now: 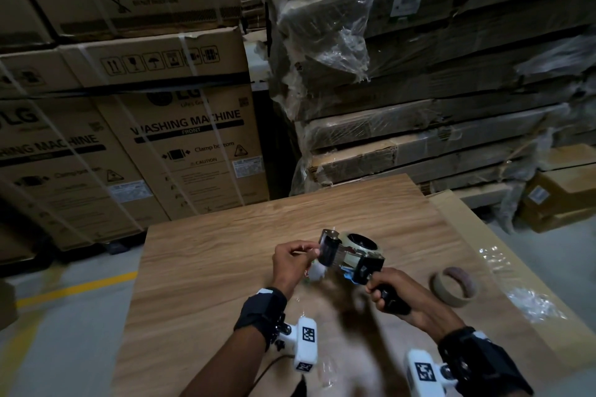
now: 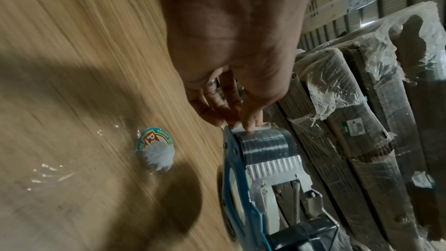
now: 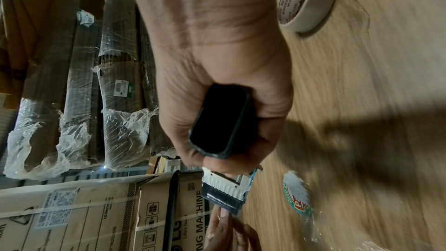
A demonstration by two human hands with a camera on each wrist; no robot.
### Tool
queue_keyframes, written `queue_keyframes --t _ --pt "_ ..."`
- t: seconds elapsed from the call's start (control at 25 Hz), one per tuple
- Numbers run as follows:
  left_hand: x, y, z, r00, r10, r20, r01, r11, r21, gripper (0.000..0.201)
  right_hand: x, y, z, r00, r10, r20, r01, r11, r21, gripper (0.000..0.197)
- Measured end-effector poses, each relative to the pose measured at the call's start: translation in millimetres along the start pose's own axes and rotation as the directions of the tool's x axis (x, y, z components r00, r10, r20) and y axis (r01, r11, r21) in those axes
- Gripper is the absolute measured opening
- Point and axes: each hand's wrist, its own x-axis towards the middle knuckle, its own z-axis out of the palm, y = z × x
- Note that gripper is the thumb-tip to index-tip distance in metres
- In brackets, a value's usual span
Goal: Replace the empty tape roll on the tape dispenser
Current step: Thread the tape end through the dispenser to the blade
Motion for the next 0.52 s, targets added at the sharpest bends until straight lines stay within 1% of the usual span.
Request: queue_keyframes --t 0.12,0.2,0.28,0.36,0.44,0.52 --pt "-0.8 0.2 0.1 0.998 0.013 0.056 -0.014 1.000 0.018 0.030 0.0 -1.0 -0.3 1.000 -0.008 0.017 0.008 1.000 -0.022 0.018" --pt "-2.5 -2.0 -0.2 0.996 0.039 0.078 -0.040 0.999 0.021 0.027 -1.0 -1.7 0.0 1.000 -0.012 0.022 0.013 1.000 -0.019 0.018" --pt "-4.4 -5.4 -1.3 0.990 0.104 0.095 -0.110 0.993 0.050 0.023 -3.1 -3.1 0.7 1.000 -0.014 0.021 0.014 1.000 -0.010 0.019" --pt "-7.0 -9.1 -2.4 0.979 0.158 0.126 -0.169 0.982 0.081 0.024 -5.2 -4.1 0.6 1.000 -0.019 0.017 0.019 1.000 -0.001 0.020" --pt "-9.8 -7.8 -2.7 0.973 0.168 0.159 -0.186 0.977 0.107 0.026 -6.7 -4.1 0.3 0.999 -0.023 0.023 0.022 1.000 0.013 0.019" --pt "-9.2 -4.9 -2.3 0.969 0.191 0.153 -0.211 0.969 0.129 0.026 -7.7 -3.4 0.0 1.000 -0.021 0.023 0.020 0.999 0.032 0.019"
